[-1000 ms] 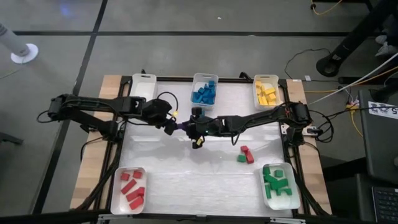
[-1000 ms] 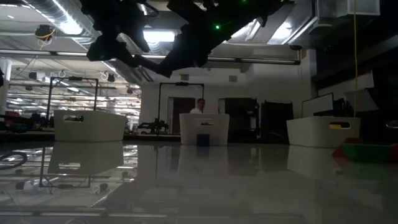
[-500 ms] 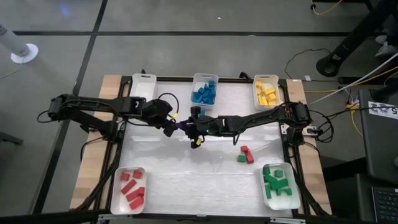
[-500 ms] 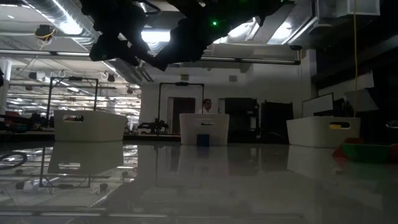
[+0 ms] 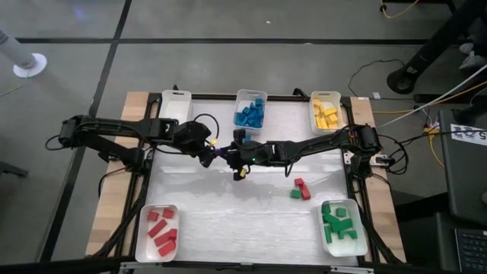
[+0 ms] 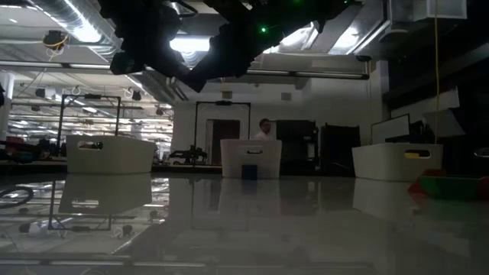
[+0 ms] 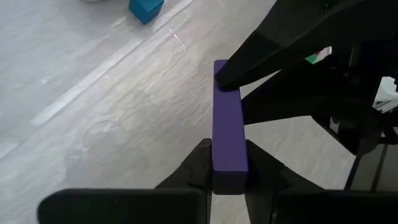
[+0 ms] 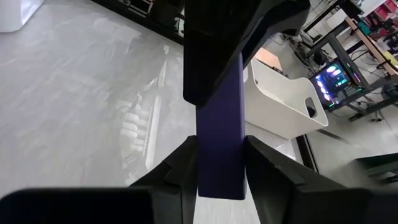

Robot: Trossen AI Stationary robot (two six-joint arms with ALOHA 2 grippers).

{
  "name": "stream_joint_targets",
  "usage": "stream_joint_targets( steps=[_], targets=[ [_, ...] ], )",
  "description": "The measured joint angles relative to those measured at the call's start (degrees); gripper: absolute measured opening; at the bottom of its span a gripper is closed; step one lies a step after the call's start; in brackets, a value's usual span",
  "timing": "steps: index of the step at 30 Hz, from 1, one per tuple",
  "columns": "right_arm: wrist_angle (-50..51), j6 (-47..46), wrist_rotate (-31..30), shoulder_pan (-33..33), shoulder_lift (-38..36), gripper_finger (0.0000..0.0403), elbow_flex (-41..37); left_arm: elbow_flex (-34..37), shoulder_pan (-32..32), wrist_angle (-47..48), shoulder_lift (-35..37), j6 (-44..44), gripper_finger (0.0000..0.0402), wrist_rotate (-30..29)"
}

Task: Sort blocks
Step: Put the violet block into the top left white bin

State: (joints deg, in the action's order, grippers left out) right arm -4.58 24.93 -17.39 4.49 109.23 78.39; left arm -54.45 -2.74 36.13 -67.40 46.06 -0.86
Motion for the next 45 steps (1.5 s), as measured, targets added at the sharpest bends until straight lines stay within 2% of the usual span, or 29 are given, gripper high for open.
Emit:
stream_joint_targets(
  steps=[5,11,14,17,21,25,29,37,45],
  targets=[
    [-0.2,-0.2,0.0,0.0,0.0,0.0129,0.0,0.0,-0.3,0.7,0.2,-0.2,0.0043,0.0],
    [-0.1,-3.8,-5.2,0.0,0.0,0.0192,0.0,0.1,-2.7,6.2,2.2,-0.2,0.0043,-0.9],
    [0.3,-7.5,-9.6,0.0,0.0,0.0221,0.0,0.1,-4.8,9.6,3.7,-0.7,0.0043,-3.1],
    [1.7,-15.8,-10.6,0.0,0.0,0.0237,0.0,0.1,-7.5,13.2,5.4,-2.7,0.0043,-7.2],
    [5.1,-29.4,-10.5,-0.5,0.0,0.0240,-0.3,0.1,-11.5,18.2,6.9,-4.8,0.0044,-15.5],
    [10.8,-38.8,-11.2,-1.4,0.0,0.0235,-0.6,0.1,-15.7,23.5,7.0,-6.7,0.0048,-24.6],
    [14.2,-45.8,-11.6,-3.0,0.0,0.0233,-0.6,0.1,-20.1,24.4,6.6,-7.5,0.0047,-30.2],
    [21.4,-56.4,-12.0,-5.5,0.0,0.0232,-0.6,0.7,-27.6,24.4,3.9,-14.6,0.0069,-32.2],
    [26.1,-65.9,-15.0,-7.3,0.8,0.0232,-0.6,5.8,-32.7,20.6,0.3,-22.7,0.0073,-32.4]
  ],
)
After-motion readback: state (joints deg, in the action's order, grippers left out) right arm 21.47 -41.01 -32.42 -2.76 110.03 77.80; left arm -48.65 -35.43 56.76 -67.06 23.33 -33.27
